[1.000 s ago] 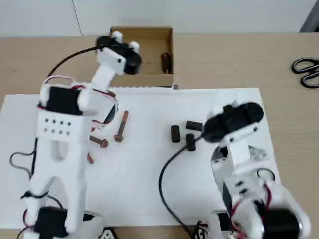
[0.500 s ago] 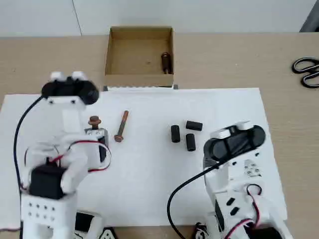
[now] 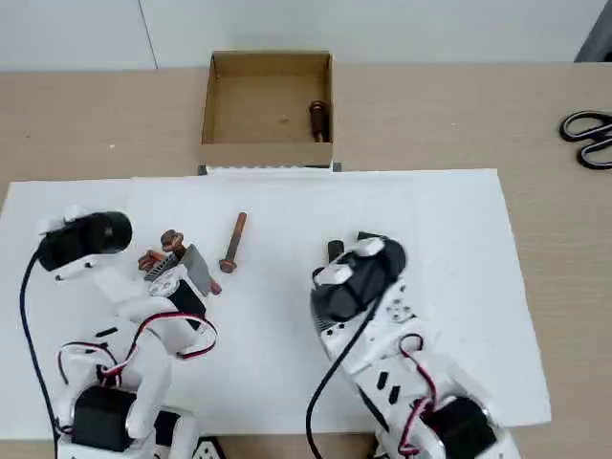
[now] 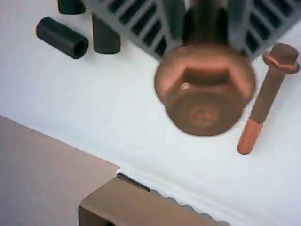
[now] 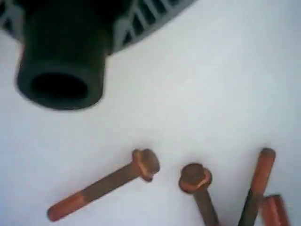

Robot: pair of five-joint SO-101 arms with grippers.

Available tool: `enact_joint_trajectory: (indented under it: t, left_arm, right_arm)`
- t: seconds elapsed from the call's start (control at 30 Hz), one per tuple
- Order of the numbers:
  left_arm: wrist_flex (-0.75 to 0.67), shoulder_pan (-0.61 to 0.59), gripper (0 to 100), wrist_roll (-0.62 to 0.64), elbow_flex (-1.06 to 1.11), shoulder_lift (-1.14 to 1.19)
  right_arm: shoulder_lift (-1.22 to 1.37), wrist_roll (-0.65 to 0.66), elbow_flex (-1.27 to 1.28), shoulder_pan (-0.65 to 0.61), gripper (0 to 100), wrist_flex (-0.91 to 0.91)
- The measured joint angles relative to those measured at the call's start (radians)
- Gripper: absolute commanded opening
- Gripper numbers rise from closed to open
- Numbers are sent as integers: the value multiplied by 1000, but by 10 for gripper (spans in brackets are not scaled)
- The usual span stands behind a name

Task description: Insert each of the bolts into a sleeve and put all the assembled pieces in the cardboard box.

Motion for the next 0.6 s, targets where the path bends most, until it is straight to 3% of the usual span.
enact_joint_trajectory:
  t: [0.33, 0.6]
  left_arm:
    - [-8, 8, 6, 126, 2, -74]
    - [-11, 155, 6, 172, 2, -121]
  right_arm:
    - [0, 29, 114, -192, 3, -121]
    - [2, 74, 129, -230, 3, -157]
